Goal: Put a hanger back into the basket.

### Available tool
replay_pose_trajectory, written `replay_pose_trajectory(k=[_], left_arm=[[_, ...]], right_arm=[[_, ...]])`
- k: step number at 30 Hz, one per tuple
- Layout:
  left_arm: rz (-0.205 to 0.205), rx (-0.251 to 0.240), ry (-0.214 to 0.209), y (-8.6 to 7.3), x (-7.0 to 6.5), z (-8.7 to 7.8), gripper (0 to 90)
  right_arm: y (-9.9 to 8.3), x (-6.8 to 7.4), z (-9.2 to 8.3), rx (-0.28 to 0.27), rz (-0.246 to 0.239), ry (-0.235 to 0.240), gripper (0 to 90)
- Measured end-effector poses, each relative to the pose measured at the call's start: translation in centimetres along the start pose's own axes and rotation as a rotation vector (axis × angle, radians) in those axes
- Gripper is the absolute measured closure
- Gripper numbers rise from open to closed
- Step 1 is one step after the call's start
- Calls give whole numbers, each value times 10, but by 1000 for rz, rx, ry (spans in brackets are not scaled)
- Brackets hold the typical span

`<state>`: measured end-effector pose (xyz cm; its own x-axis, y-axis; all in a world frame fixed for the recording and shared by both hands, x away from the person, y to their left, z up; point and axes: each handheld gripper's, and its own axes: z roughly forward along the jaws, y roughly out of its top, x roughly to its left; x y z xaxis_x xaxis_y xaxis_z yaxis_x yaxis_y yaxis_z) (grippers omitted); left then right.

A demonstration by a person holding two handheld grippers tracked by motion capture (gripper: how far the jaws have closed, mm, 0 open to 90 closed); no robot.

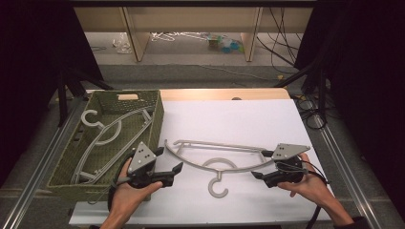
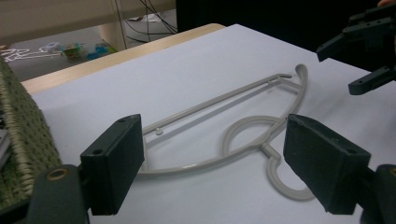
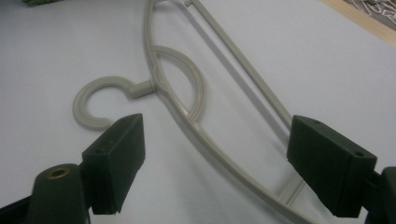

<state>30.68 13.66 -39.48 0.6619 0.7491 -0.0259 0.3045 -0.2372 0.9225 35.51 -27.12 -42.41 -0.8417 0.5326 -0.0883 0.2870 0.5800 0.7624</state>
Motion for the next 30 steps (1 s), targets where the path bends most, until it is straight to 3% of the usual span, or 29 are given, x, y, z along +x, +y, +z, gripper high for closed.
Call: replay_pose_trajectory(k=[8,14,17,18,21,24,28,29,30], left_arm=[[38,4,-34,-15,-16,12,199],[60,39,-28,-30,-22,21,190],[52,55,-36,-34,-24,24,187],[67,55,-51,-36,-25,25,181],[67,60,-40,-37,-27,26,181],[79,52,-40,-38,-25,24,181],[64,49,-33,-39,-23,24,180],[60,48,-32,-39,-22,24,180],[73,53,-26,-38,-20,24,180]], right_arm=[[-1,0,1,2,3,-1,197],[-2,-1,1,24,-16,-13,195],[-1,-5,4,13,-18,-17,173],[0,-9,9,19,-23,-15,163],[0,-12,15,25,-40,-11,164],[0,-18,27,90,-57,6,216],[0,-21,39,116,-71,32,212],[0,-21,44,132,-71,53,213],[1,-21,53,184,-94,83,218]])
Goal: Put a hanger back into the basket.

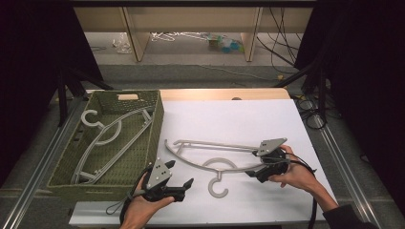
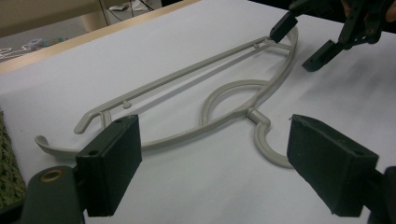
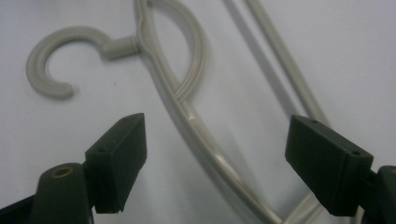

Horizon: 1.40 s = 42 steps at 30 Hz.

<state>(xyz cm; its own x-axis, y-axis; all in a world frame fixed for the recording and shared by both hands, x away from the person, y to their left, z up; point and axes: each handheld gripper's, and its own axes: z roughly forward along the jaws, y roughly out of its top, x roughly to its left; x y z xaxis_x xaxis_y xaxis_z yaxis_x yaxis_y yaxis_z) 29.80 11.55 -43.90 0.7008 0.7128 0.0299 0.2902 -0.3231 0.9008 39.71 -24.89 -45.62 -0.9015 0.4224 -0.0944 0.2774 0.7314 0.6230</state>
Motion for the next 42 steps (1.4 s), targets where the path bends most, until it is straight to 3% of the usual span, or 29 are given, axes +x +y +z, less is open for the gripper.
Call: replay_pose_trajectory(k=[2,5,8,13,14,15,18,20,22,29,32,39,42], left_arm=[[-8,3,-1,0,0,0,180],[-2,-7,-9,0,-1,0,181],[-4,-3,-4,0,-1,-1,181],[-8,-3,-13,0,-1,-1,186],[-14,-7,-17,0,-2,0,187],[-14,-7,-17,0,-2,0,187],[-8,-2,-17,0,-1,0,189],[-6,-1,-17,0,-1,-1,189],[-9,-5,-12,0,0,-1,191],[-13,-5,-15,0,0,0,193],[-11,2,-16,0,-1,1,194],[-2,10,-19,0,0,2,197],[6,10,-23,0,1,2,209]], right_arm=[[1,0,3,16,-12,3,221],[7,-1,15,79,-58,28,326],[9,0,23,98,-81,60,381],[12,1,29,125,-102,76,444],[15,0,29,134,-106,91,508],[15,0,29,134,-106,91,508],[18,0,29,166,-123,145,627],[19,1,29,169,-133,145,646],[20,5,28,184,-153,163,736],[22,7,29,205,-190,171,736],[24,2,32,219,-174,202,726],[24,4,31,220,-179,188,749],[25,5,31,213,-229,195,767]])
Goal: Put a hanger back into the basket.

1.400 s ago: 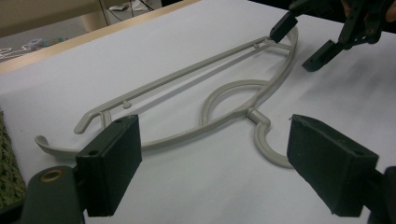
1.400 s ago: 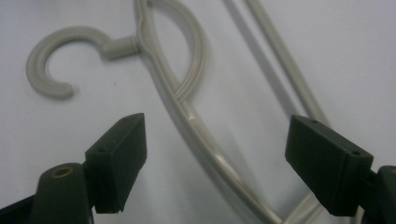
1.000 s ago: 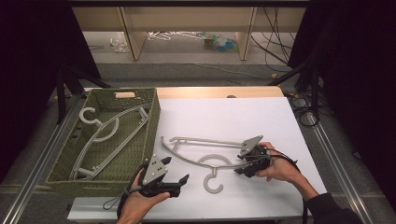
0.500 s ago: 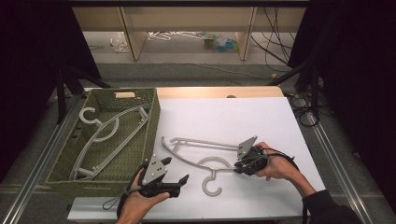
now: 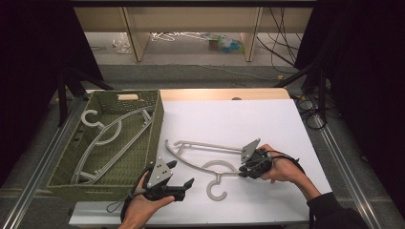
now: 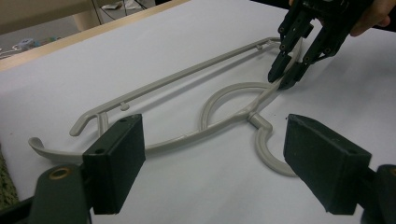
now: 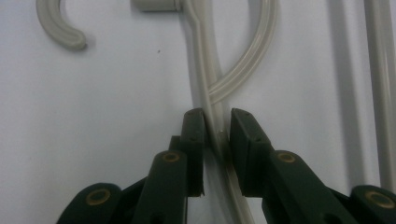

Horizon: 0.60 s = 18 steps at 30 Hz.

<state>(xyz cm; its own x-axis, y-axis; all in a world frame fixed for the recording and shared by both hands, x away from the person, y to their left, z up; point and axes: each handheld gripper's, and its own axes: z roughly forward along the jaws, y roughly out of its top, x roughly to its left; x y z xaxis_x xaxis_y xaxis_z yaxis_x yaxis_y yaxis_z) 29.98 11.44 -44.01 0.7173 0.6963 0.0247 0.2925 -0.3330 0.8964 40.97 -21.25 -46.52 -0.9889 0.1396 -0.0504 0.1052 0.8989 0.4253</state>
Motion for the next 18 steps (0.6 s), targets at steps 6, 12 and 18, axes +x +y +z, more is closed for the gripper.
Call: replay_pose_trajectory(k=[6,12,18], left_arm=[[36,10,6,0,3,2,231],[55,15,18,1,1,6,241],[121,45,13,3,-3,12,242]], right_arm=[[0,1,-4,10,-39,13,812],[-5,2,-14,8,-65,42,813],[-4,3,-23,2,-47,50,813]])
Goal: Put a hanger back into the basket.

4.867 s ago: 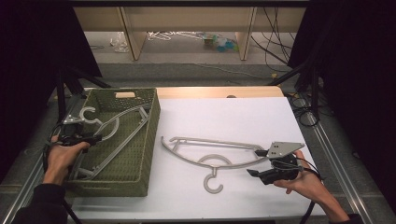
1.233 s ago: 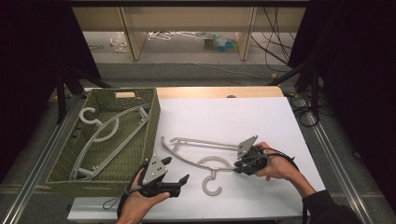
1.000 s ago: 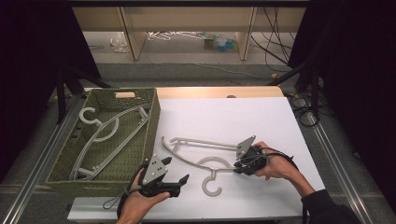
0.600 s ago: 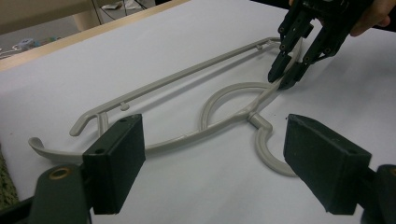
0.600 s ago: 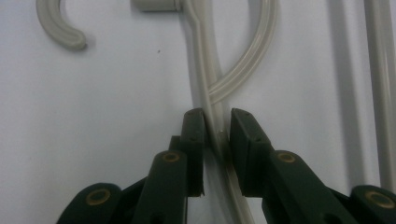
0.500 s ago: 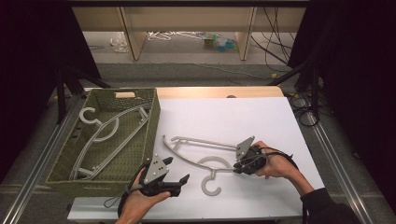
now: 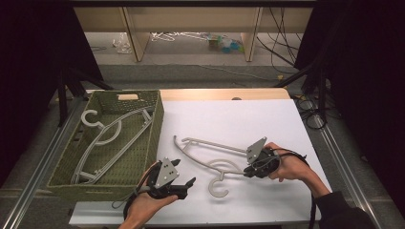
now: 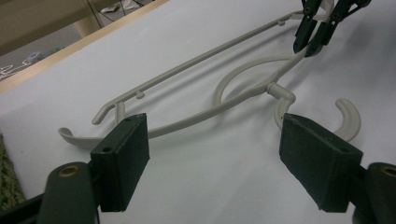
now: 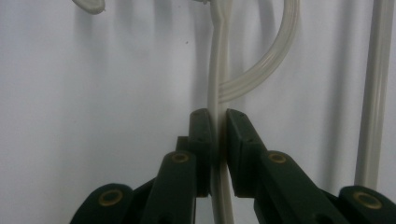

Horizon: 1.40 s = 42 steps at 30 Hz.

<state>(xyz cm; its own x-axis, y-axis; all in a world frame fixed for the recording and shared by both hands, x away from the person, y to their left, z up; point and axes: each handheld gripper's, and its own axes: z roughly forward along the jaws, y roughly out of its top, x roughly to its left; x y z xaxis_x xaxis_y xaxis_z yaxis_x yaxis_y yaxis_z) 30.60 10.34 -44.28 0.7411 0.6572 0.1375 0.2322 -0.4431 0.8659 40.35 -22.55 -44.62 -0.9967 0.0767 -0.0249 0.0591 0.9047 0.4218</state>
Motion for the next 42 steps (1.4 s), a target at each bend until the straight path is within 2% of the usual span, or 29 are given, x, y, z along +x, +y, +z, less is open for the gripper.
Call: replay_pose_trajectory(k=[3,5,6,7,8,10,11,12,16,17,18,19,20,21,23,24,25,26,27,28,30,31,33,34,37,40,42], left_arm=[[15,8,-9,0,-2,3,244],[55,33,-20,1,-2,5,245],[35,21,-23,1,-4,8,245],[56,35,-24,3,-4,9,256],[51,25,-23,3,-6,11,258],[108,65,-51,6,-7,16,269],[139,77,-64,6,-8,19,346],[154,89,-75,7,-8,22,366],[205,120,-78,7,-10,32,320],[212,129,-79,7,-11,34,313],[220,135,-83,8,-12,36,314],[236,137,-78,9,-14,40,314],[236,133,-82,9,-16,44,309],[253,142,-83,10,-17,46,304],[265,148,-84,11,-18,51,300],[282,153,-90,11,-18,54,298],[291,147,-93,11,-19,58,311],[312,167,-98,11,-19,62,311],[328,177,-99,10,-19,67,315],[346,189,-97,9,-19,72,318],[365,198,-98,8,-19,78,358],[368,202,-98,8,-19,79,363],[374,203,-114,8,-20,83,426],[387,212,-115,10,-19,84,426],[400,189,-116,10,-21,88,450],[429,183,-126,11,-23,90,471],[463,180,-126,11,-24,93,495]], right_arm=[[0,0,-3,-5,-5,-2,813],[0,1,-4,-3,2,-5,813],[-1,0,-5,-1,-16,-3,813],[-1,2,-8,0,-15,0,813],[-1,3,-9,-7,-16,5,813],[-1,4,-11,-5,-25,0,813],[-1,4,-12,-8,-31,-1,813],[0,5,-13,-4,-32,5,813],[-2,8,-18,-7,-42,10,813],[-3,8,-20,0,-60,11,813],[-3,10,-21,-10,-51,8,813],[-3,11,-24,-8,-61,9,813],[-3,13,-25,-14,-51,7,813],[-3,13,-27,-10,-69,4,813],[-3,15,-27,-12,-52,7,813],[-3,16,-28,-16,-65,11,813],[-3,18,-30,-14,-65,11,813],[-3,18,-30,-14,-65,11,813],[-3,17,-31,-6,-86,0,813],[-3,19,-31,-14,-70,8,813],[-4,19,-32,-9,-89,2,813],[-4,21,-33,-14,-68,10,813],[-4,21,-33,-11,-75,11,813],[-4,21,-33,-11,-75,11,813],[-4,21,-33,-12,-71,15,813],[-4,21,-33,-10,-71,14,813],[-4,21,-33,-14,-71,18,812]])
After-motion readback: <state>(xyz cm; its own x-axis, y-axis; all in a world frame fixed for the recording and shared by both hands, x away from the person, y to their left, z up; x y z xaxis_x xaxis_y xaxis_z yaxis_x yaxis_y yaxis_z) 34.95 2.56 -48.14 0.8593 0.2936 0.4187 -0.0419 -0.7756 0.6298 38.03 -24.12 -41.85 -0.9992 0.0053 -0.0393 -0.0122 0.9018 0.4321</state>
